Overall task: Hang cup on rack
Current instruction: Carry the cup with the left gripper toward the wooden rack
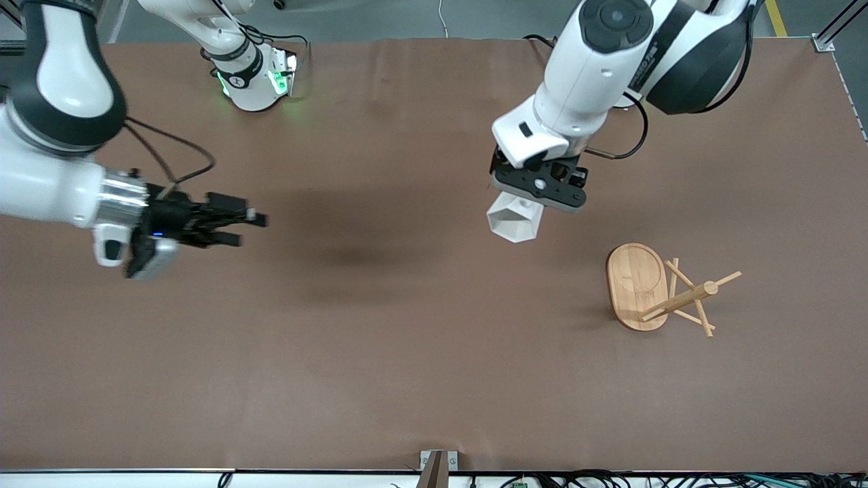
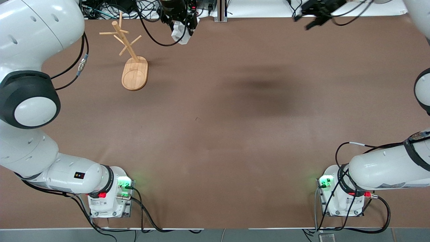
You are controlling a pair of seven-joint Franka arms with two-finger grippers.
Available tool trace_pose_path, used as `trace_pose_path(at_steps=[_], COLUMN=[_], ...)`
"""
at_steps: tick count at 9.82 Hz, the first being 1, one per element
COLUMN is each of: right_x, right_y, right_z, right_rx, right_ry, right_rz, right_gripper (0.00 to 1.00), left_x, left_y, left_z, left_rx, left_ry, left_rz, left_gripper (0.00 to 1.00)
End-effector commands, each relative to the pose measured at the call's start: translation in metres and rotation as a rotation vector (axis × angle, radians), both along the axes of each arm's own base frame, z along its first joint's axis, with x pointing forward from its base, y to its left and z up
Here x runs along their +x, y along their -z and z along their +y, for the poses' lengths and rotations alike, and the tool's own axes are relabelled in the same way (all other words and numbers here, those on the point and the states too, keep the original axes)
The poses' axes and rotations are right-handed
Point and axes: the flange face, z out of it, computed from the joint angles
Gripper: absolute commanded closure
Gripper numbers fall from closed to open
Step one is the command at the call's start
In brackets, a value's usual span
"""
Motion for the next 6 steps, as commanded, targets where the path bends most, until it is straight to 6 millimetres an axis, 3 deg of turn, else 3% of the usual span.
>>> trace_pose_path(at_steps=[1, 3, 6], right_x=[-0.02, -0.026, -0.027], right_y=[-0.021, -0.049, -0.132], right_z=[-0.066, -0.118, -0.148], right_rx=[-0.148, -0.297, -0.541], right_ry=[0.054, 0.05, 0.037], right_rz=[-0.017, -0.001, -0.066], right_gripper=[0.0, 0.0, 0.0], left_x=[-0.007, -0.009, -0.003], left_y=[0.037, 0.059, 0.079], left_z=[0.04, 0.072, 0.119], left_rx=[0.078, 0.111, 0.138], left_ry=[-0.077, -0.106, -0.062], left_rz=[0.043, 0.064, 0.107], left_gripper=[0.98, 0.98, 0.98])
